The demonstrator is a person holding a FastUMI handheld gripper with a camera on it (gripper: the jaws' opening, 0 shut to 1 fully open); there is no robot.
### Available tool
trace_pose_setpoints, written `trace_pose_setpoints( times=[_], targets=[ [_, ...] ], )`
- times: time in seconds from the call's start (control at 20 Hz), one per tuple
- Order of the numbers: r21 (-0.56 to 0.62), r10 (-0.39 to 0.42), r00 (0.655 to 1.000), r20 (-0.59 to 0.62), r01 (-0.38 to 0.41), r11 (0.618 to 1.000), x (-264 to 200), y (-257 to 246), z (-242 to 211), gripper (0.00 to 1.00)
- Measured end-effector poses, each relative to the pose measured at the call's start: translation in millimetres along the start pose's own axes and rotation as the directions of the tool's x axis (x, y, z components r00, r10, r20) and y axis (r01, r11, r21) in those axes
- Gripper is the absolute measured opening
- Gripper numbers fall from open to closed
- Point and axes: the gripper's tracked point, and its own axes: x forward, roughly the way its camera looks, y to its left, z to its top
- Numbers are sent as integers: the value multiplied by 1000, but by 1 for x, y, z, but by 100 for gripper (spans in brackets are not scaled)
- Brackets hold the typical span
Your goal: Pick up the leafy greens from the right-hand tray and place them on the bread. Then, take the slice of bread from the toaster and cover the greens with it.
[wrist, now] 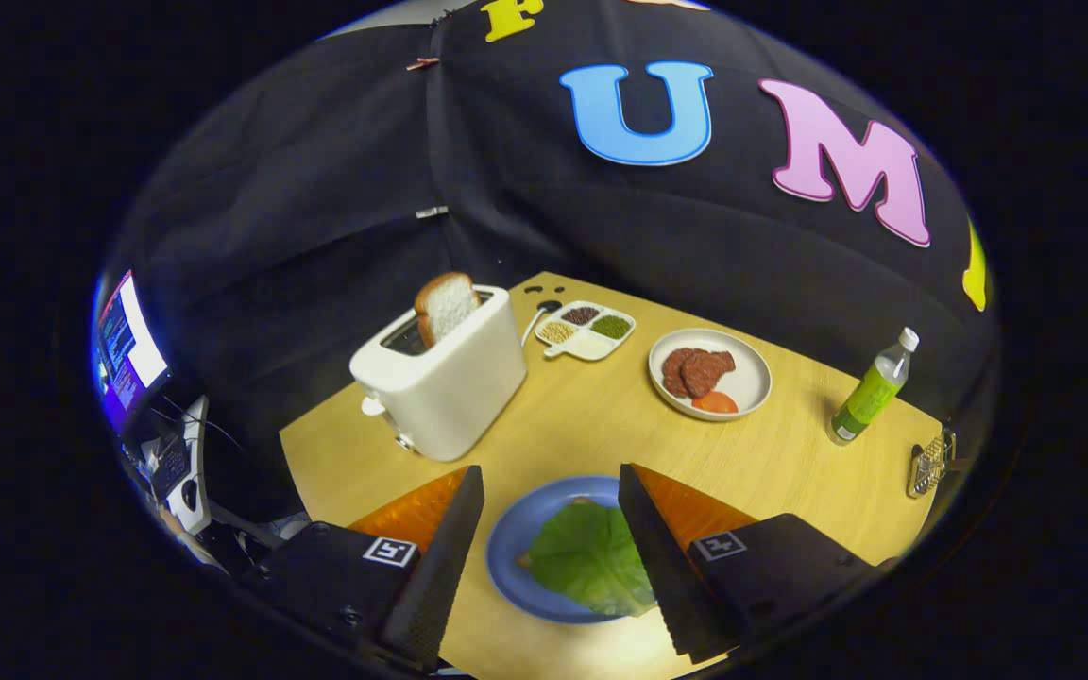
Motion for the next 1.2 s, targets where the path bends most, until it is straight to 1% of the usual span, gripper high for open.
trace_pose_setpoints(
  times=[0.15, 0.35, 0.45, 0.55, 0.65, 0.9, 1.1, 1.2],
  targets=[
    [-9, 39, 997, 64, -38, 999, 7, 32, 52, 90],
    [3, 49, 993, 105, -49, 999, 33, 60, 98, 90],
    [4, 47, 994, 103, -48, 999, 52, 73, 112, 90],
    [1, 36, 996, 86, -36, 999, 74, 85, 119, 90],
    [-9, 5, 998, 57, -5, 1000, 101, 93, 122, 90],
    [-4, -32, 999, -9, 32, 999, 167, 118, 117, 90],
    [3, -85, 994, -64, 85, 996, 205, 117, 106, 90],
    [-6, -131, 989, -66, 131, 991, 216, 106, 106, 90]
  ],
)
